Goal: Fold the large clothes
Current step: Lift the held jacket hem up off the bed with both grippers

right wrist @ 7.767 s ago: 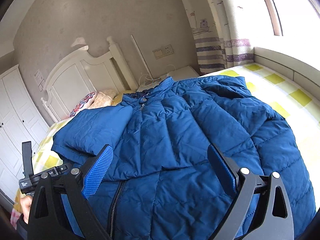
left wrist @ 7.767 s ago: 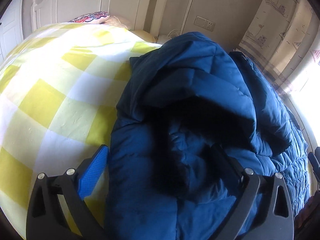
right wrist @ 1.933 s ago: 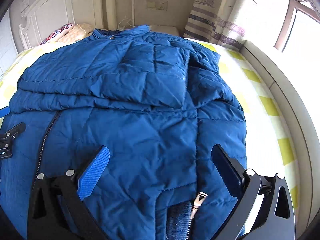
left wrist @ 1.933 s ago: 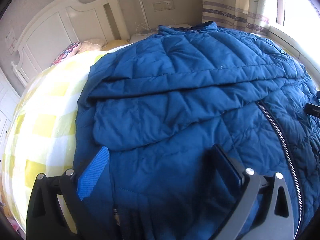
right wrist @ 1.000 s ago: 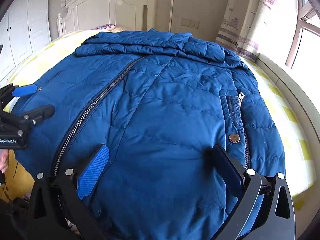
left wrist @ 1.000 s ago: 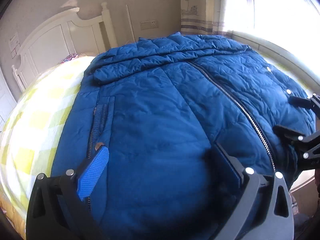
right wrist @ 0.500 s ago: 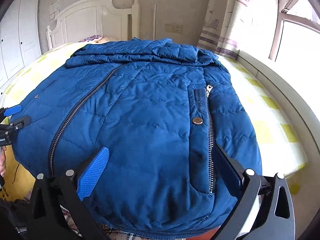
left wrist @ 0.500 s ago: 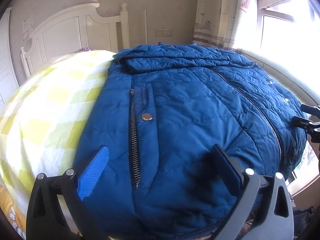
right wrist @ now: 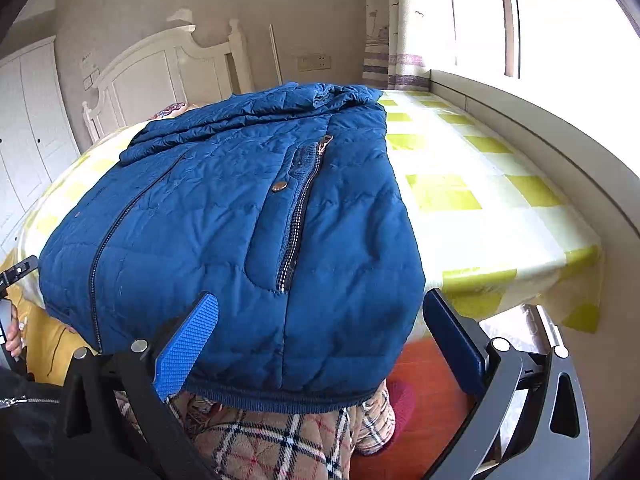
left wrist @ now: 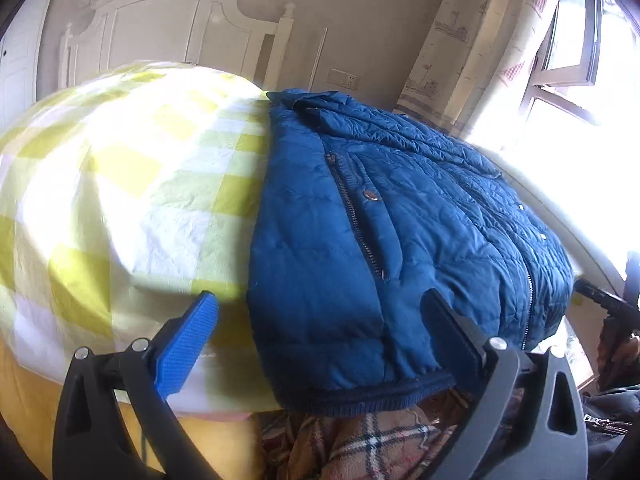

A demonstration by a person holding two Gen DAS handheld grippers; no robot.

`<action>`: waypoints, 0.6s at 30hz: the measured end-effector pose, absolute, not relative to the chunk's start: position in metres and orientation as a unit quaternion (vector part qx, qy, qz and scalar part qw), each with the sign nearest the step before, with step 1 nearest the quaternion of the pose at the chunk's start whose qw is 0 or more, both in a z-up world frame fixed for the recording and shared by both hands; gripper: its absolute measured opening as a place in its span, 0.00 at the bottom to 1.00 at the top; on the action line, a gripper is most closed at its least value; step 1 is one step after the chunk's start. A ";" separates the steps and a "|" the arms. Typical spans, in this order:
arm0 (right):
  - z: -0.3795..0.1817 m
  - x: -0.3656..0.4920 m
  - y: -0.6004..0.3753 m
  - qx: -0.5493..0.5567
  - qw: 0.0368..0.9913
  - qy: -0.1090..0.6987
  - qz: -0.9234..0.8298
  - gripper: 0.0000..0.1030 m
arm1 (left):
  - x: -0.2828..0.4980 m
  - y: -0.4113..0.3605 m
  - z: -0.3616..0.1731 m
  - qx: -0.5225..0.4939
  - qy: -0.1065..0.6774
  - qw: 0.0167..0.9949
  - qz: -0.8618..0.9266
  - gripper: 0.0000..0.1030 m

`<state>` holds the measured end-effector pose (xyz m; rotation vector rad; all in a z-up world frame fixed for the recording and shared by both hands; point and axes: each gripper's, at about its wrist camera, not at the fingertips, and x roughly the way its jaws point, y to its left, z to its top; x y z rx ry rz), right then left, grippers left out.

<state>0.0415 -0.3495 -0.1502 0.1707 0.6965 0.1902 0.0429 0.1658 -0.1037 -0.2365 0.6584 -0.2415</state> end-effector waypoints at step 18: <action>-0.207 0.061 -0.380 0.205 0.902 0.306 0.227 0.82 | 0.062 0.181 -0.156 -0.249 0.322 0.876 -0.258 0.90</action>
